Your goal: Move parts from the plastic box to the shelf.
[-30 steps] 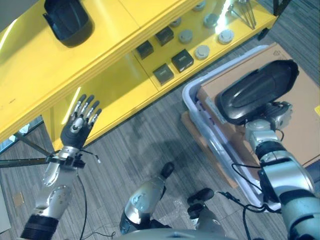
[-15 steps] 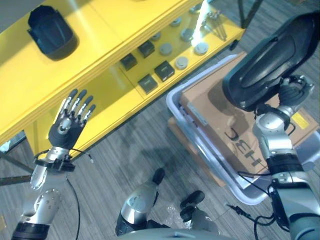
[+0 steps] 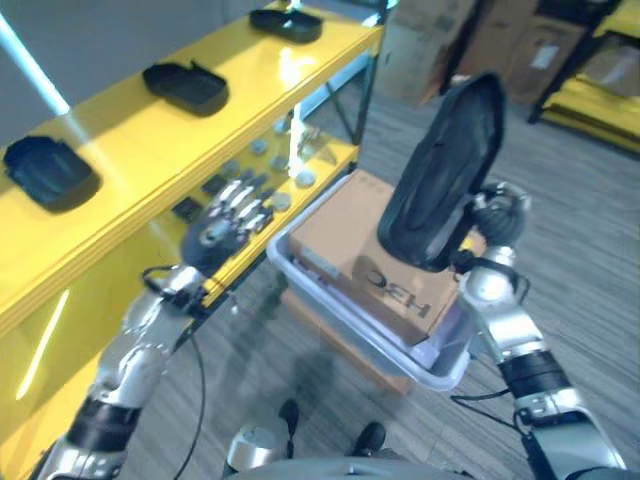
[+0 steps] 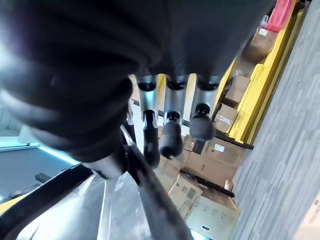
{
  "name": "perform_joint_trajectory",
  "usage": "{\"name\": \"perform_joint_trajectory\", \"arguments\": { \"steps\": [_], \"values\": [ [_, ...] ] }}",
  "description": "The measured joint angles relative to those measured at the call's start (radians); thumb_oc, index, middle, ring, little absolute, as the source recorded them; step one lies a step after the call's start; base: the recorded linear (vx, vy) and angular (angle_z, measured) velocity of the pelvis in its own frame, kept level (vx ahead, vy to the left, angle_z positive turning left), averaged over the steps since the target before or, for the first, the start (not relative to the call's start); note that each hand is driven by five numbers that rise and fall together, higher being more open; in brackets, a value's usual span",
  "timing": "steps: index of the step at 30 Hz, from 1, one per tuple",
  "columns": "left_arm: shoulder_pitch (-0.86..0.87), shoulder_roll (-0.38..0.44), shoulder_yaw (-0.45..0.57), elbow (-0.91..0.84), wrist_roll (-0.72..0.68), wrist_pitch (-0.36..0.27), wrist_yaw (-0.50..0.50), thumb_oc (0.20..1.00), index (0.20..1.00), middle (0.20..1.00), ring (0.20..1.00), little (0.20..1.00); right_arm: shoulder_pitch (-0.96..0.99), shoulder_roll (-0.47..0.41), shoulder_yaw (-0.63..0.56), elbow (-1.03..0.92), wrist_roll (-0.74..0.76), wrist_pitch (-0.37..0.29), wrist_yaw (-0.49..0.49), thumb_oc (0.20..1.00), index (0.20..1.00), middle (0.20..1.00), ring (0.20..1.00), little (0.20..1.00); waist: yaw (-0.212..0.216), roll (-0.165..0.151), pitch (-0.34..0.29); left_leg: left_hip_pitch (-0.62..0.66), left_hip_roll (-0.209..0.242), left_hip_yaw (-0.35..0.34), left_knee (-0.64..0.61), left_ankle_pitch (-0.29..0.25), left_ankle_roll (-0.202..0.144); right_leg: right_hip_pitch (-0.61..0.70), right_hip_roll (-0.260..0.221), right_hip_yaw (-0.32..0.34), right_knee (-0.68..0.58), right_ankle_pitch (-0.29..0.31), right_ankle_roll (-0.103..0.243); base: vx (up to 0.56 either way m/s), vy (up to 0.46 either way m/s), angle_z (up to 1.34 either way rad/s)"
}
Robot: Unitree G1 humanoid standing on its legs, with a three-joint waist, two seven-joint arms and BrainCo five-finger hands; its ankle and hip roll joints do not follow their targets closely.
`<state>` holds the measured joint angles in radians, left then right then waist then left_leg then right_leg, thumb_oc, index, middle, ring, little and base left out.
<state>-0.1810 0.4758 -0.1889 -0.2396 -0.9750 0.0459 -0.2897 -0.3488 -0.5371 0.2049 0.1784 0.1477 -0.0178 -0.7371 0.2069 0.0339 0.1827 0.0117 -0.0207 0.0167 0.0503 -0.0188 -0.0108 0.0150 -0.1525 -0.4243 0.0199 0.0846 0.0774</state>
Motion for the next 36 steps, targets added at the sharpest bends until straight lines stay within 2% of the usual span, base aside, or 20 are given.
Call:
{"name": "perform_joint_trajectory", "arguments": {
  "steps": [3, 4, 8, 9, 12, 17, 20, 26, 29, 36],
  "values": [
    [-0.127, -0.055, -0.099, 0.085, -0.001, 0.055, 0.113, 1.000, 1.000, 1.000, 1.000, 1.000, -0.020, 0.021, 0.072, 0.018, -0.002, 0.001, 0.026, 0.200, 0.200, 0.200, 0.200, 0.200, -0.036, 0.005, -0.026, 0.016, 0.001, 0.027, -0.003, 0.008, 0.013, 0.002, 0.003, 0.026, -0.006, 0.013, -0.008, 0.06, 0.002, -0.27],
    [-0.151, -0.079, -0.102, 0.112, -0.001, 0.076, 0.151, 1.000, 1.000, 1.000, 1.000, 1.000, -0.022, 0.032, 0.091, 0.023, -0.020, 0.001, 0.038, 0.200, 0.200, 0.200, 0.200, 0.200, -0.063, 0.007, -0.035, 0.029, 0.003, 0.042, -0.002, 0.007, 0.013, 0.002, 0.007, 0.036, -0.014, 0.016, -0.008, 0.08, -0.012, -0.26],
    [-0.198, -0.097, -0.111, 0.234, 0.020, 0.109, 0.265, 1.000, 1.000, 1.000, 1.000, 1.000, -0.022, 0.035, 0.116, 0.041, -0.020, 0.001, 0.074, 0.200, 0.200, 0.200, 0.200, 0.200, -0.088, 0.017, -0.052, 0.041, 0.009, 0.070, -0.016, 0.008, 0.014, 0.010, 0.019, 0.062, -0.038, 0.036, -0.016, 0.03, -0.006, -0.25],
    [-0.201, -0.097, -0.112, 0.267, 0.033, 0.124, 0.295, 1.000, 1.000, 1.000, 1.000, 1.000, -0.022, 0.032, 0.116, 0.048, -0.020, 0.001, 0.081, 0.200, 0.200, 0.200, 0.200, 0.200, -0.110, 0.017, -0.056, 0.054, 0.011, 0.071, -0.023, 0.011, 0.012, 0.016, 0.024, 0.063, -0.047, 0.039, -0.017, 0.04, -0.012, -0.07],
    [-0.220, -0.098, -0.112, 0.379, 0.084, 0.158, 0.350, 1.000, 1.000, 1.000, 1.000, 1.000, -0.026, 0.030, 0.116, 0.065, -0.019, -0.003, 0.104, 0.200, 0.200, 0.200, 0.200, 0.200, -0.110, 0.019, -0.060, 0.073, 0.017, 0.093, -0.035, 0.011, 0.011, 0.022, 0.032, 0.085, -0.055, 0.044, -0.020, 0.02, -0.011, -0.19],
    [-0.240, -0.099, -0.106, 0.557, 0.217, 0.203, 0.433, 1.000, 1.000, 1.000, 1.000, 1.000, -0.031, 0.025, 0.130, 0.082, -0.018, -0.003, 0.126, 0.200, 0.200, 0.200, 0.200, 0.200, -0.136, 0.018, -0.062, 0.078, 0.020, 0.105, -0.039, 0.011, 0.011, 0.029, 0.038, 0.088, -0.080, 0.055, -0.023, 0.02, -0.014, -0.08],
    [-0.250, -0.098, -0.089, 0.634, 0.252, 0.211, 0.427, 1.000, 1.000, 1.000, 1.000, 1.000, -0.031, 0.025, 0.137, 0.083, -0.017, -0.003, 0.144, 0.200, 0.200, 0.200, 0.200, 0.200, -0.138, 0.017, -0.062, 0.079, 0.019, 0.112, -0.040, 0.011, 0.011, 0.029, 0.038, 0.091, -0.083, 0.057, -0.021, 0.00, 0.000, 0.00],
    [-0.254, -0.131, -0.105, 0.588, 0.213, 0.211, 0.385, 1.000, 1.000, 1.000, 1.000, 1.000, -0.031, 0.037, 0.149, 0.085, -0.018, -0.003, 0.165, 0.200, 0.200, 0.200, 0.200, 0.200, -0.132, 0.015, -0.063, 0.081, 0.018, 0.117, -0.041, 0.012, 0.011, 0.030, 0.038, 0.099, -0.087, 0.068, -0.020, 0.00, -0.006, -0.01],
    [-0.256, -0.175, -0.129, 0.560, 0.131, 0.211, 0.370, 1.000, 1.000, 1.000, 1.000, 1.000, -0.035, 0.055, 0.153, 0.096, -0.018, -0.004, 0.171, 0.200, 0.200, 0.200, 0.200, 0.200, -0.135, 0.013, -0.062, 0.089, 0.016, 0.120, -0.043, 0.012, 0.011, 0.036, 0.039, 0.108, -0.094, 0.073, -0.020, 0.01, -0.019, -0.07],
    [-0.270, -0.208, -0.195, 0.470, 0.084, 0.215, 0.345, 1.000, 1.000, 1.000, 1.000, 1.000, -0.048, 0.101, 0.200, 0.152, -0.018, -0.008, 0.196, 0.200, 0.200, 0.200, 0.200, 0.200, -0.152, -0.013, -0.075, 0.101, 0.016, 0.124, -0.054, 0.014, 0.012, 0.045, 0.040, 0.111, -0.100, 0.067, -0.011, 0.00, -0.002, -0.01]
  ]
}}
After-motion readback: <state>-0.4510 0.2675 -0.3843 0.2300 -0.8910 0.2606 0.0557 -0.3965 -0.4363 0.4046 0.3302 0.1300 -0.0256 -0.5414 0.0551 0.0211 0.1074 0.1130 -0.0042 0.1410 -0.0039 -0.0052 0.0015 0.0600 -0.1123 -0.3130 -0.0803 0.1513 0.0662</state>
